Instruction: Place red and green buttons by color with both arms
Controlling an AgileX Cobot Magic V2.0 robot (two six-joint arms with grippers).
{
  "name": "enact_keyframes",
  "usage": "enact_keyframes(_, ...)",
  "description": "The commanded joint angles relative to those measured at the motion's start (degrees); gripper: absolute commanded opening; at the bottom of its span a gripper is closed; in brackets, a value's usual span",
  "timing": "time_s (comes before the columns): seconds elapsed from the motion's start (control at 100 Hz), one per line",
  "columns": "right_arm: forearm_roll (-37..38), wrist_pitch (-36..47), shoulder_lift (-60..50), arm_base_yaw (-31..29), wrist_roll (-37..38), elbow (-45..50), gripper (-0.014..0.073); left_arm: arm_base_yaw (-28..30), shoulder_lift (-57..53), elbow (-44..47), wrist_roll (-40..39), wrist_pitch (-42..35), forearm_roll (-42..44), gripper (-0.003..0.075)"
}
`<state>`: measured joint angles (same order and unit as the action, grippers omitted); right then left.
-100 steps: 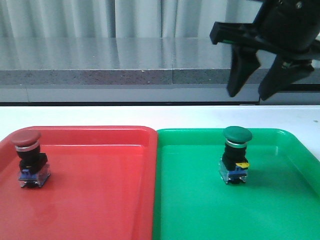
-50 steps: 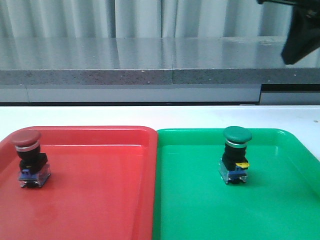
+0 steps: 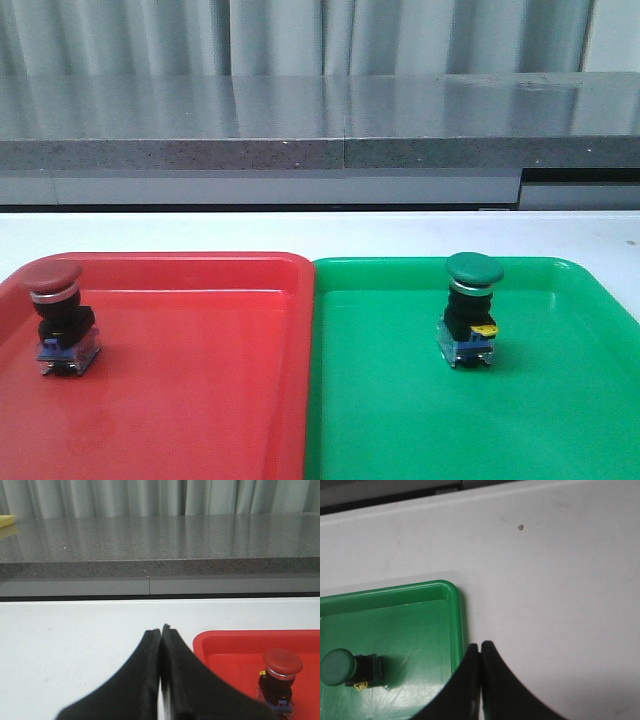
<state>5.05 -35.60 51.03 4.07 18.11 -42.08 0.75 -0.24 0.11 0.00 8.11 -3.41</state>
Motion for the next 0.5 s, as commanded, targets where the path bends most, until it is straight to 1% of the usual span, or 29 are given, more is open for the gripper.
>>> enact_keyframes(0.0,1.77,4.94,-5.11,-0.37,-0.22,0.97,-0.0063,0.19,-1.85,0.69,0.00,-4.42,-0.47,-0.0020)
enact_keyframes(0.12,1.90,8.15,-12.11,-0.37,-0.22,5.50,-0.0063,0.19,-1.85,0.69,0.00,-4.42,-0.47,-0.0020)
enact_keyframes(0.29,1.90,17.23,-22.54,-0.37,-1.22,13.98,-0.0063,0.19,-1.85,0.69,0.00,-4.42,-0.47,-0.0020)
enact_keyframes(0.41,0.90,21.41,-28.63,-0.37,-10.21,18.88,-0.0063,0.19,-1.85,0.69,0.00,-4.42,-0.47,-0.0020)
enact_keyframes(0.49,-0.62,23.34,-32.21,-0.37,-14.47,20.84,-0.0063,0.19,-1.85,0.69,0.00,-4.42,-0.47,-0.0020)
